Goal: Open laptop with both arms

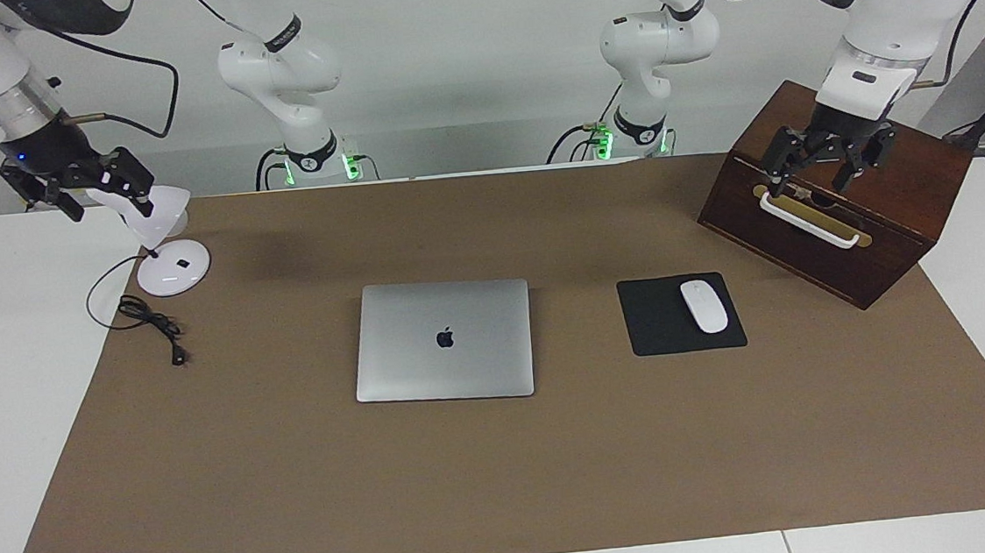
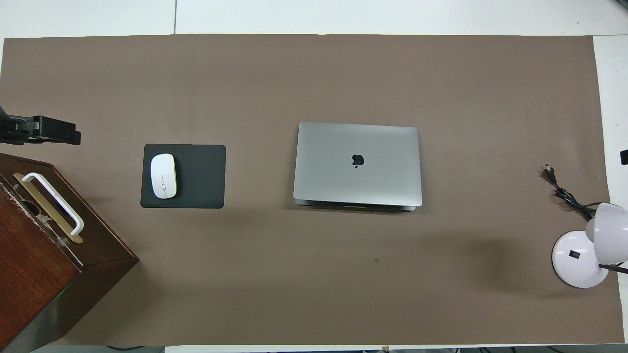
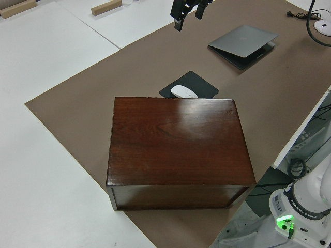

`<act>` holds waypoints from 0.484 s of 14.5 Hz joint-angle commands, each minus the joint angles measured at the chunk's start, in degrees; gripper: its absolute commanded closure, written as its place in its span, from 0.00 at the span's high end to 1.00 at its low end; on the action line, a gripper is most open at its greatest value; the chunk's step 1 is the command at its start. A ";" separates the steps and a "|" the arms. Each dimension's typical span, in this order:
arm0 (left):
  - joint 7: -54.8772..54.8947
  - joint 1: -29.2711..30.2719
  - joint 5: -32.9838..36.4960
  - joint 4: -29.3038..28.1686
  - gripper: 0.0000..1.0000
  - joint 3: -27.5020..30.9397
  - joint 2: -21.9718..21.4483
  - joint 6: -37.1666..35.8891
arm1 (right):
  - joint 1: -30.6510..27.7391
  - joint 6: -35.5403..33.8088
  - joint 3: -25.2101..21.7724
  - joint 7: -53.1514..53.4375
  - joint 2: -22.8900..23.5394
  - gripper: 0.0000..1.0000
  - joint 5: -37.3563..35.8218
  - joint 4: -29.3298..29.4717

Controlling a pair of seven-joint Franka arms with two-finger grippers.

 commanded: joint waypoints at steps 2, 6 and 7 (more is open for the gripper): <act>-0.35 -0.91 0.84 -2.06 1.00 0.54 -1.71 0.71 | -0.66 1.07 0.97 -1.38 -0.49 1.00 -0.60 -1.36; -0.35 -0.91 0.84 -2.06 1.00 0.54 -1.71 0.71 | -1.45 7.63 0.97 -1.55 -3.03 1.00 -0.07 -8.64; -0.35 -0.91 0.84 -2.06 1.00 0.54 -1.71 0.71 | -1.45 9.32 0.88 -2.17 -3.12 1.00 0.27 -9.97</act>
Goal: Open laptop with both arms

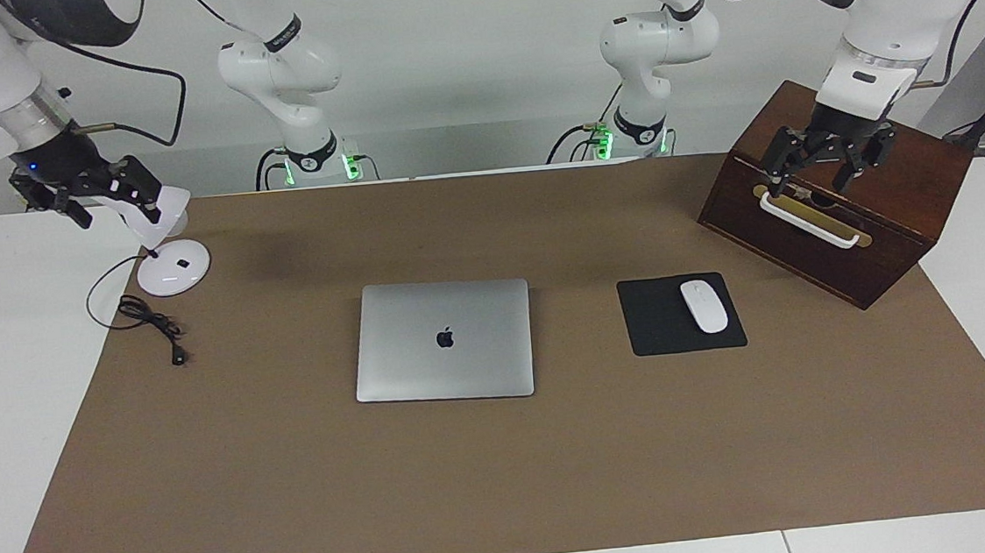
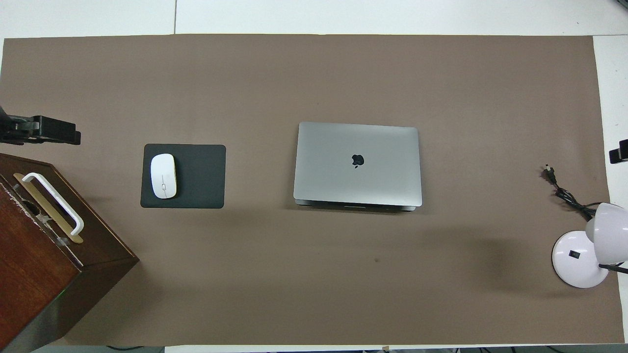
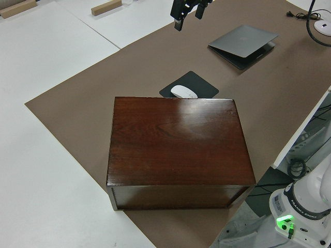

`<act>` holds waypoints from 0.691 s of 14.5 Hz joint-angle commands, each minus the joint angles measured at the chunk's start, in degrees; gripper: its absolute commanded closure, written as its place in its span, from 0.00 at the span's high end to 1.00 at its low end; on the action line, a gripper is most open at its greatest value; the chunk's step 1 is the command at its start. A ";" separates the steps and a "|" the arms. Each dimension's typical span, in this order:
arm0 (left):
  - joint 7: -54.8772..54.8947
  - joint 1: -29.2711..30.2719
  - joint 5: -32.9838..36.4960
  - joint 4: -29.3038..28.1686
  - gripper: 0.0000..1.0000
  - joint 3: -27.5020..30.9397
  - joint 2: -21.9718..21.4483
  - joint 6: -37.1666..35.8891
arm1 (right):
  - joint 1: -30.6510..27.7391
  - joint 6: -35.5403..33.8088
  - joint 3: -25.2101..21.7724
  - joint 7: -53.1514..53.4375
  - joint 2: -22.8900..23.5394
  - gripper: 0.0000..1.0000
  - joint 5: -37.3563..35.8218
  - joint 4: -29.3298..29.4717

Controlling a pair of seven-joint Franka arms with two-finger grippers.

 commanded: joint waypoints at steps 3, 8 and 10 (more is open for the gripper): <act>-0.35 -0.91 0.84 -2.06 1.00 0.54 -1.71 0.71 | -1.21 9.80 0.36 -1.78 -3.16 1.00 6.24 -10.15; -0.35 -0.91 0.84 -2.06 1.00 0.54 -1.71 0.62 | -0.07 19.82 0.63 7.25 -5.53 1.00 13.62 -18.58; -0.35 -0.83 0.84 -2.06 1.00 0.54 -1.71 0.45 | 1.95 21.86 0.63 12.78 -5.89 1.00 16.87 -20.70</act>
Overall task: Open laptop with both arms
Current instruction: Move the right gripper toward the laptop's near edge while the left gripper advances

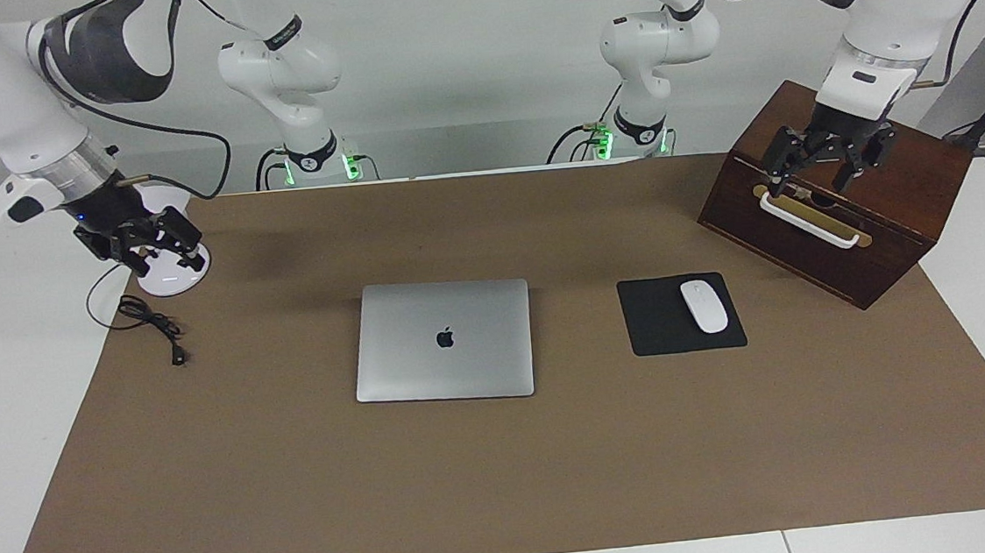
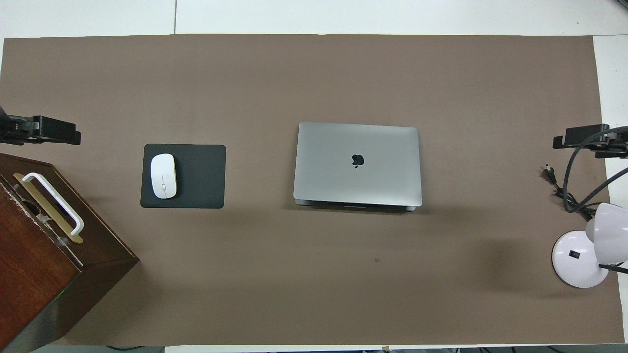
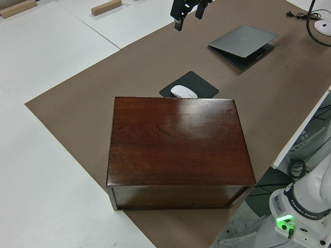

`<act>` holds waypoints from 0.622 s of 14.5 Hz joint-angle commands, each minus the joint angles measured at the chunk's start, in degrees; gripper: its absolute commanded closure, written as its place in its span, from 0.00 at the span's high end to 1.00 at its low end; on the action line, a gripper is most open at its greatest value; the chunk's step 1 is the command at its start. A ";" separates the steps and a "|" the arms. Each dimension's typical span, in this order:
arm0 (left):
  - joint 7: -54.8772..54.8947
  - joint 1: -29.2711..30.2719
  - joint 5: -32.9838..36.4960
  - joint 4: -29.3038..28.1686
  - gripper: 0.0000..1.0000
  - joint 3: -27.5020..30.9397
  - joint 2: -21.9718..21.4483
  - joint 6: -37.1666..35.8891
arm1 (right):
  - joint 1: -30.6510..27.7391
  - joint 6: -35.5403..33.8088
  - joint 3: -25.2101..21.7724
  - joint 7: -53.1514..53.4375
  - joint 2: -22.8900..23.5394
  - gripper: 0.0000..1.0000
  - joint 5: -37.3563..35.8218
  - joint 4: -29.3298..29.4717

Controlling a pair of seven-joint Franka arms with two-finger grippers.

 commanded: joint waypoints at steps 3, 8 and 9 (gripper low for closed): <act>-0.70 -0.82 0.84 -2.06 1.00 0.54 -1.71 0.56 | 5.42 9.22 0.39 15.31 -4.51 1.00 6.87 -9.48; -0.35 -1.09 0.84 -2.06 1.00 0.01 -1.71 0.40 | 10.43 17.40 0.48 23.67 -4.86 1.00 13.89 -15.20; -0.79 -0.65 0.84 -2.06 1.00 -0.08 -1.71 0.65 | 12.02 20.04 0.48 27.43 -4.86 1.00 14.60 -16.35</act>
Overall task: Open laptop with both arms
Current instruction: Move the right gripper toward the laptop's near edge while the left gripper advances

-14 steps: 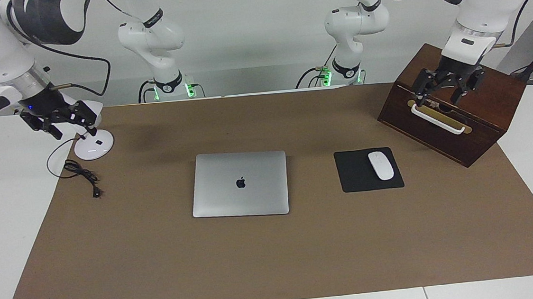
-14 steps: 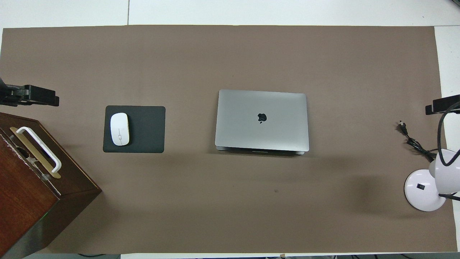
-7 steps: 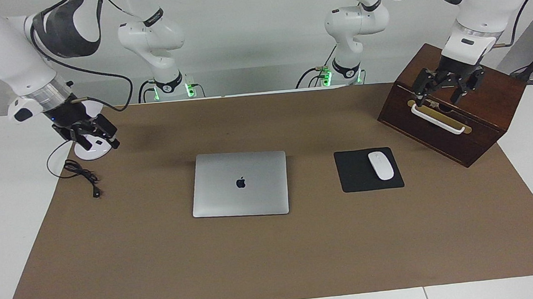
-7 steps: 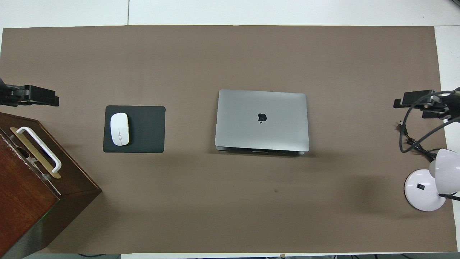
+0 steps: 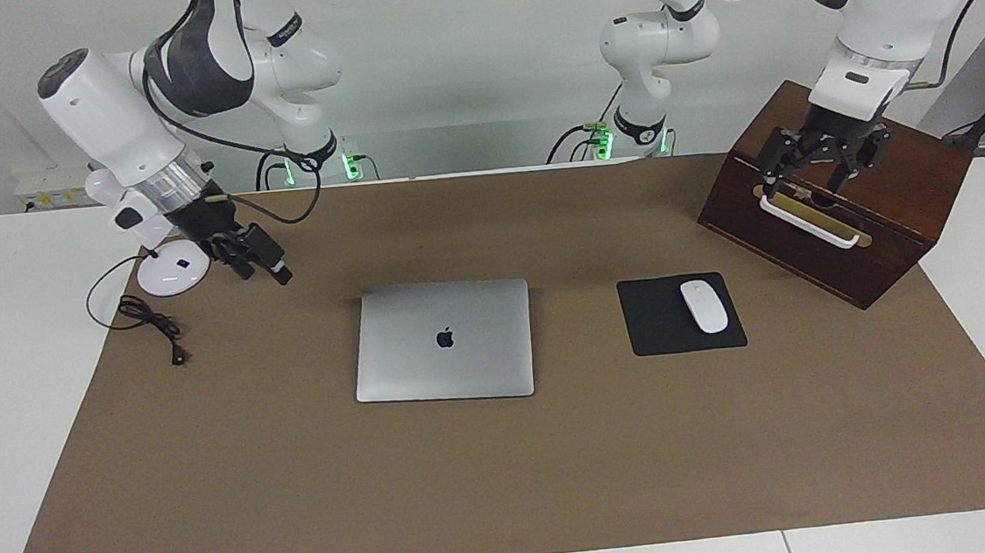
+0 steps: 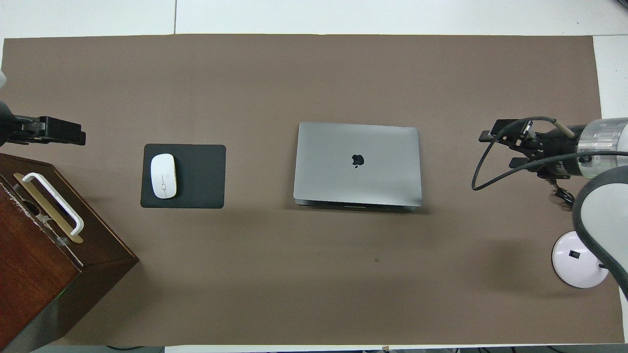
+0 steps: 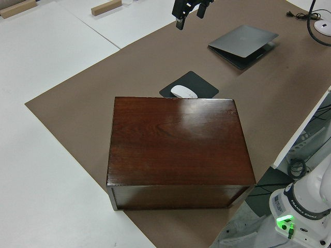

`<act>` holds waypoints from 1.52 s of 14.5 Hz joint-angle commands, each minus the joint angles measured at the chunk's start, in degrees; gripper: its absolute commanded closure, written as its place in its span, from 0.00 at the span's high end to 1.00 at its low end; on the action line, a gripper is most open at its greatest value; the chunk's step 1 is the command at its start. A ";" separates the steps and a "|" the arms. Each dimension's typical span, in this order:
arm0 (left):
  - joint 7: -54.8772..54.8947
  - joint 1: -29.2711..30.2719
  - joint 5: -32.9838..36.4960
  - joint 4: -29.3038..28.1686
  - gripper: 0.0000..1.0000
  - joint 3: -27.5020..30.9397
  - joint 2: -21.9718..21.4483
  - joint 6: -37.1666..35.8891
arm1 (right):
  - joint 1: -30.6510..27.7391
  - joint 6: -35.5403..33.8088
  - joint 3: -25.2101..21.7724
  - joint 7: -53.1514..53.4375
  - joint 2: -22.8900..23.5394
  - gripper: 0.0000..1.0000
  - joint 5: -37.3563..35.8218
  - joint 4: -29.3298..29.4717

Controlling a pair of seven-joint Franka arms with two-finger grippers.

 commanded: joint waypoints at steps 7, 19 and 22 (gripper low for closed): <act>-1.05 -1.73 0.84 -5.26 0.00 0.41 -3.28 2.24 | 10.62 18.58 0.05 21.48 -6.43 1.00 2.80 -16.94; -2.90 -10.07 -0.21 -35.55 0.00 0.15 -16.01 33.22 | 16.16 22.73 0.40 44.18 -10.58 1.00 2.89 -23.99; -2.81 -13.68 -0.21 -43.92 0.00 0.15 -19.53 43.34 | 18.53 26.24 0.48 44.35 -9.00 1.00 2.89 -24.43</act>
